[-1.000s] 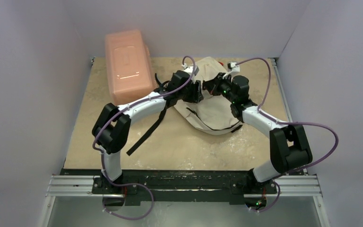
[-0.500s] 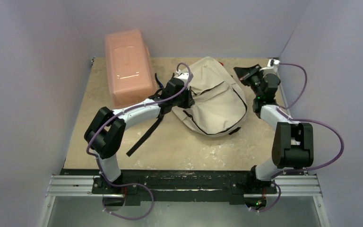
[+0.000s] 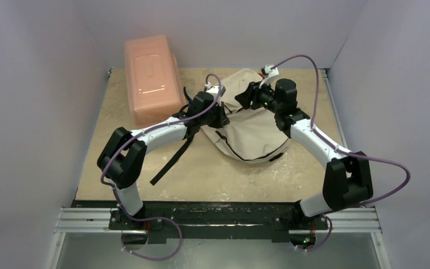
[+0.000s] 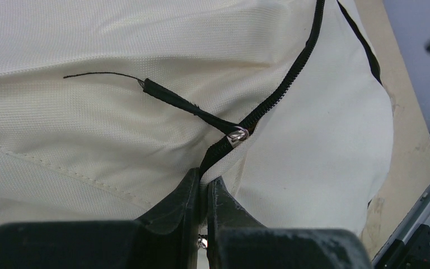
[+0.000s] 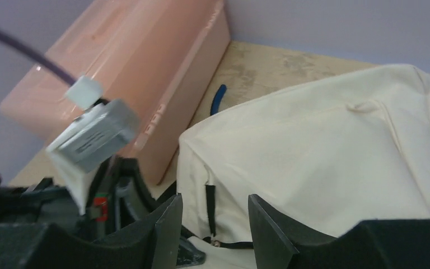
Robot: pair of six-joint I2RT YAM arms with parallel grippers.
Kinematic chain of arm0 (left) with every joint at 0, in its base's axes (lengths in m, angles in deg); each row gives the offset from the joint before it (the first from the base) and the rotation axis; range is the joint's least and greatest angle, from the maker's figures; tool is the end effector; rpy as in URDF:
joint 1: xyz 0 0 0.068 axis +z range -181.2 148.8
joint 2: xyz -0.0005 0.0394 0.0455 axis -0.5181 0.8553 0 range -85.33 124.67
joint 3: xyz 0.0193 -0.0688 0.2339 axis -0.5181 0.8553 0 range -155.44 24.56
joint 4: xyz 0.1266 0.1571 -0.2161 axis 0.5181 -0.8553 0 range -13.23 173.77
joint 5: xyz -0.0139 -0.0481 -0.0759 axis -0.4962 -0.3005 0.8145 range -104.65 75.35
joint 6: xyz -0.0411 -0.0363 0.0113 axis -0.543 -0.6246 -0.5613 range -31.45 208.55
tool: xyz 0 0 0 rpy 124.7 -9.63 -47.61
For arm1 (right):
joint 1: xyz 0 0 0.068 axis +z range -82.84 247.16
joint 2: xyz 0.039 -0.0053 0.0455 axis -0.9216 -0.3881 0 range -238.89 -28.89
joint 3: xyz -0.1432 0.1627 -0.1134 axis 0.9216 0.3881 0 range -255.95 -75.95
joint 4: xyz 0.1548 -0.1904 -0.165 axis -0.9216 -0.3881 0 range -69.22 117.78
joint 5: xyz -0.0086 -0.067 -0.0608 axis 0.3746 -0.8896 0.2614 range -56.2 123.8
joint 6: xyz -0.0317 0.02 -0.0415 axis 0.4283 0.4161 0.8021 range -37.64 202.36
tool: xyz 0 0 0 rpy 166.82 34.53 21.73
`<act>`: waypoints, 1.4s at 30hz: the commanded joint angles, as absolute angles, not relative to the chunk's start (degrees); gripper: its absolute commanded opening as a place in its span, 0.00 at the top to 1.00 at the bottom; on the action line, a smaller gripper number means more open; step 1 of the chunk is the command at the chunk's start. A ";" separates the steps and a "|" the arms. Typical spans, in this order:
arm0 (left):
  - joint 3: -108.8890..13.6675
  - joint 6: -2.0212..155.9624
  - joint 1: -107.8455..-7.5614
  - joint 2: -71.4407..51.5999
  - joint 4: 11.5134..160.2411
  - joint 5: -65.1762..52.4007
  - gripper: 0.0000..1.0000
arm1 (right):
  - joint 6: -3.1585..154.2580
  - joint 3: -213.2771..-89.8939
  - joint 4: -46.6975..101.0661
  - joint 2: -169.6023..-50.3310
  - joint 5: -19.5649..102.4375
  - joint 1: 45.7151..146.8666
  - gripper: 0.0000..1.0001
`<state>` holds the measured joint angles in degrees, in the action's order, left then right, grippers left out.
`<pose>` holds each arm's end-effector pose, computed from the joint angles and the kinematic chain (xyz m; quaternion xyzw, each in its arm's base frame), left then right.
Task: Pack the student bag
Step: Zip the student bag at the center of the board.
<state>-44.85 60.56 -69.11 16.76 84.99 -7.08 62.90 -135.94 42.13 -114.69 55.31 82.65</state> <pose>0.3393 -0.2707 0.1830 0.1074 0.8644 -0.3136 0.3781 0.3719 0.1176 0.2573 -0.0917 0.7642 0.3246 0.5497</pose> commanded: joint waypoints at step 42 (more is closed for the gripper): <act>-42.61 50.81 -65.95 17.32 89.56 1.54 1.00 | 91.24 -152.72 22.10 -128.12 26.50 103.39 1.00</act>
